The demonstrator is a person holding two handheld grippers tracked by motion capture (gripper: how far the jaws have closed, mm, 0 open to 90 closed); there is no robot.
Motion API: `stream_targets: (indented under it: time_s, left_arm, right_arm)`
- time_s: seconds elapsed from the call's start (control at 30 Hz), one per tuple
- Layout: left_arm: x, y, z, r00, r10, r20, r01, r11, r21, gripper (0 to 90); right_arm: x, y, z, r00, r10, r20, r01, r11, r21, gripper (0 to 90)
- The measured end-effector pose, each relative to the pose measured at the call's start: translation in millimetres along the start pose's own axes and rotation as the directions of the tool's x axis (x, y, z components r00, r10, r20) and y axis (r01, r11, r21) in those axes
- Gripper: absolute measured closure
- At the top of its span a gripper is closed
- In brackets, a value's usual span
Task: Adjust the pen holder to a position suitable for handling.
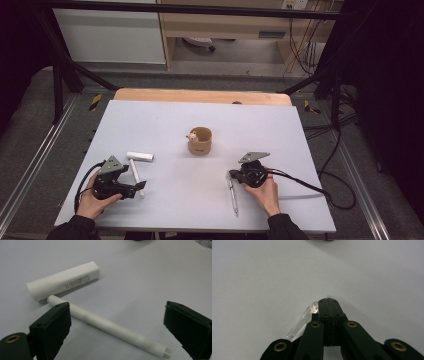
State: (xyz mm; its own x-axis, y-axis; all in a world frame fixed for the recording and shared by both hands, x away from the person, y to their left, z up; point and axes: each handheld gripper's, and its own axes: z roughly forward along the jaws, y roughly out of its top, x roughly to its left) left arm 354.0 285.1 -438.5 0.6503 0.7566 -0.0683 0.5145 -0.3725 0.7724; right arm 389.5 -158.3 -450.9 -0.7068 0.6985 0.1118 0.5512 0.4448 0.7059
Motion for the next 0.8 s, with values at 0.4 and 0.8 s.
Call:
stream_targets:
  time_s: [0.4,0.8]
  left_arm:
    - [0.0,0.1,0.0,1.0,0.0,0.001,0.0,1.0,-0.001,7.5]
    - [0.5,-0.3,0.1,1.0,0.004,0.002,-0.004,1.0,0.005,7.6]
  right_arm:
    - [9.7,4.8,7.5,0.9992,-0.029,-0.025,0.029,1.0,0.0,90.0]
    - [14.0,9.7,-0.2,0.9998,-0.022,-0.004,0.022,0.999,-0.026,77.7]
